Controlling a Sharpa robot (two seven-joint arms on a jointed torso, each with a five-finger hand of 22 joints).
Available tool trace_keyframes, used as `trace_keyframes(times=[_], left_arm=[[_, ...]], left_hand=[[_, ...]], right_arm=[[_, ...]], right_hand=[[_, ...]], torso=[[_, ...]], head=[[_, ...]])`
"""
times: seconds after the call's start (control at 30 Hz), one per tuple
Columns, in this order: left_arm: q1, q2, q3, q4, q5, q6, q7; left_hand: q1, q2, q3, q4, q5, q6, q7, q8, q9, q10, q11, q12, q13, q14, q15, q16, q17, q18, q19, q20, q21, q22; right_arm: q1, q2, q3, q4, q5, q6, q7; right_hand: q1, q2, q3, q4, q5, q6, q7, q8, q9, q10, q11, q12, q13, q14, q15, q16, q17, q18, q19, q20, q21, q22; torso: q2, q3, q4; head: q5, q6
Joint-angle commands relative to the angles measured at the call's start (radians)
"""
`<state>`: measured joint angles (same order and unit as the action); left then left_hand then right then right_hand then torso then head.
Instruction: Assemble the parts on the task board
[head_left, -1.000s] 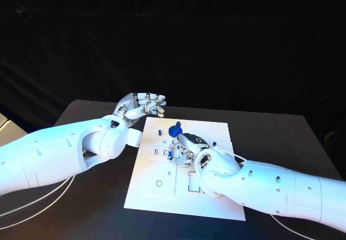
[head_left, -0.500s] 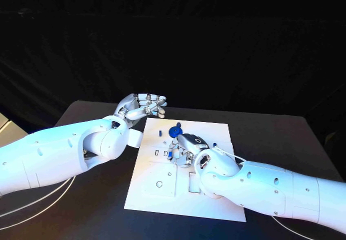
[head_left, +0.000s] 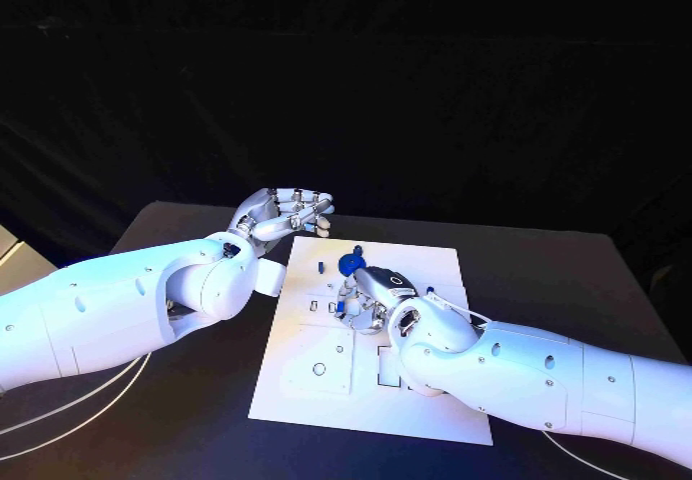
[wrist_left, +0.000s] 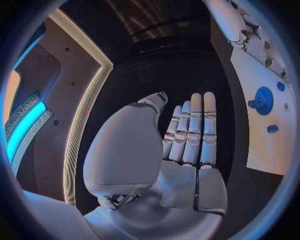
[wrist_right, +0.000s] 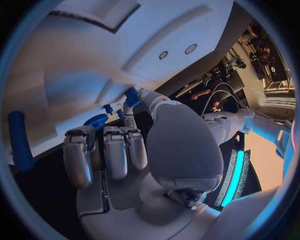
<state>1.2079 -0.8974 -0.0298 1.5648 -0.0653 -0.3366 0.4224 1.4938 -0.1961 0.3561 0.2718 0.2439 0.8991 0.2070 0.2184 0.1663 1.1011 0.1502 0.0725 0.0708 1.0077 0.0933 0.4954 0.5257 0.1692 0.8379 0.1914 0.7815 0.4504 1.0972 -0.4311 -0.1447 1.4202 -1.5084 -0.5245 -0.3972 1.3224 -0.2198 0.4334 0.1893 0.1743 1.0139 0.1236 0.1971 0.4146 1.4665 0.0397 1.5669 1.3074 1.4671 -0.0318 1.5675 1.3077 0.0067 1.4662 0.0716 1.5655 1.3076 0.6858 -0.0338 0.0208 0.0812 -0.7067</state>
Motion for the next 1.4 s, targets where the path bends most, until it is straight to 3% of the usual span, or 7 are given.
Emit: trace_keyframes(times=[0.03,0.77,1.0,1.1,1.17,1.3,1.4], left_arm=[[0.001,0.000,0.001,0.003,-0.004,0.020,0.003],[0.001,-0.003,0.001,0.003,-0.006,0.021,-0.002],[0.001,-0.004,0.001,0.002,-0.006,0.021,-0.003],[0.001,-0.005,0.001,0.001,-0.008,0.020,-0.003],[0.001,-0.005,0.001,-0.001,-0.012,0.018,-0.007],[0.001,-0.007,0.001,-0.005,-0.028,0.020,-0.025],[0.001,-0.010,0.001,-0.011,-0.046,0.019,-0.046]], left_hand=[[-0.002,-0.006,0.006,0.001,-0.004,0.004,0.004,-0.002,-0.001,0.004,0.001,-0.004,-0.001,-0.004,0.000,0.007,0.001,0.011,-0.010,0.000,0.004,0.001],[-0.001,-0.005,0.007,0.001,-0.004,0.003,0.004,-0.003,-0.001,0.004,0.001,-0.005,-0.001,-0.005,0.000,0.007,0.001,0.011,-0.011,0.000,0.005,0.002],[-0.001,-0.005,0.009,0.000,-0.004,0.002,0.004,-0.003,-0.001,0.003,0.002,-0.005,-0.001,-0.006,0.000,0.007,0.001,0.011,-0.013,0.000,0.006,0.003],[-0.001,-0.005,0.009,0.000,-0.004,0.002,0.004,-0.003,-0.001,0.003,0.002,-0.005,-0.001,-0.006,0.000,0.007,0.001,0.011,-0.013,0.000,0.006,0.003],[-0.001,-0.005,0.009,0.000,-0.004,0.002,0.004,-0.003,-0.001,0.003,0.002,-0.005,-0.001,-0.006,0.000,0.007,0.001,0.011,-0.013,0.000,0.006,0.003],[-0.010,-0.011,0.008,0.003,-0.006,-0.004,0.003,-0.007,-0.003,0.016,-0.001,0.001,0.002,0.007,-0.003,0.019,0.006,0.013,-0.013,0.000,0.020,0.010],[-0.034,-0.020,0.002,0.010,-0.006,-0.014,-0.002,-0.011,-0.004,0.047,-0.011,0.026,0.015,0.043,-0.017,0.101,0.052,0.013,0.010,-0.012,0.090,0.051]], right_arm=[[-0.001,0.003,-0.001,-0.006,-0.011,0.013,0.011],[-0.002,0.007,-0.003,-0.008,-0.003,0.006,0.038],[-0.002,0.005,-0.003,-0.004,-0.006,-0.020,0.038],[-0.002,0.001,-0.003,0.002,-0.008,-0.037,0.041],[-0.002,-0.004,-0.003,0.009,-0.009,-0.055,0.046],[-0.002,-0.023,-0.003,0.034,-0.009,-0.089,0.059],[0.001,-0.047,-0.001,0.066,-0.004,-0.118,0.074]], right_hand=[[-0.005,-0.009,-0.009,0.000,-0.006,-0.010,0.004,-0.006,-0.003,0.104,0.006,0.004,0.263,0.104,0.009,0.003,0.263,-0.007,0.105,0.009,0.005,0.263],[-0.007,-0.027,-0.061,0.010,-0.044,-0.039,0.017,-0.024,-0.018,0.099,0.020,-0.003,0.259,0.104,0.022,0.003,0.263,-0.007,0.105,0.023,0.005,0.263],[0.000,-0.019,-0.165,0.051,-0.120,-0.057,0.020,-0.032,-0.028,0.083,0.024,-0.026,0.244,0.104,0.025,0.003,0.263,-0.007,0.105,0.027,0.005,0.263],[0.003,-0.017,-0.312,0.097,-0.125,-0.098,0.030,-0.052,-0.037,0.064,0.035,-0.053,0.227,0.104,0.032,0.003,0.263,-0.007,0.105,0.031,0.005,0.263],[0.035,0.002,-0.439,0.106,-0.125,-0.126,0.043,-0.070,-0.042,0.050,0.043,-0.071,0.214,0.104,0.040,0.003,0.263,-0.007,0.105,0.039,0.005,0.263],[0.054,-0.009,-0.475,0.108,-0.124,-0.163,0.056,-0.096,-0.051,0.046,0.055,-0.075,0.210,0.104,0.051,0.003,0.263,-0.007,0.105,0.047,0.005,0.263],[0.059,0.003,-0.458,0.107,-0.123,-0.152,0.056,-0.093,-0.049,0.045,0.056,-0.075,0.210,0.104,0.053,0.003,0.263,-0.007,0.105,0.050,0.005,0.263]], torso=[[0.000,0.0004,0.0004],[0.000,0.0008,-0.0006],[0.000,0.0006,-0.0005],[0.000,0.0007,-0.0005],[-0.001,0.0010,-0.0010],[-0.001,0.0019,-0.0018],[-0.003,0.0033,-0.0042]], head=[[0.001,0.000],[0.003,-0.001],[0.002,0.001],[0.002,0.002],[0.004,0.002],[0.006,0.002],[0.008,0.004]])
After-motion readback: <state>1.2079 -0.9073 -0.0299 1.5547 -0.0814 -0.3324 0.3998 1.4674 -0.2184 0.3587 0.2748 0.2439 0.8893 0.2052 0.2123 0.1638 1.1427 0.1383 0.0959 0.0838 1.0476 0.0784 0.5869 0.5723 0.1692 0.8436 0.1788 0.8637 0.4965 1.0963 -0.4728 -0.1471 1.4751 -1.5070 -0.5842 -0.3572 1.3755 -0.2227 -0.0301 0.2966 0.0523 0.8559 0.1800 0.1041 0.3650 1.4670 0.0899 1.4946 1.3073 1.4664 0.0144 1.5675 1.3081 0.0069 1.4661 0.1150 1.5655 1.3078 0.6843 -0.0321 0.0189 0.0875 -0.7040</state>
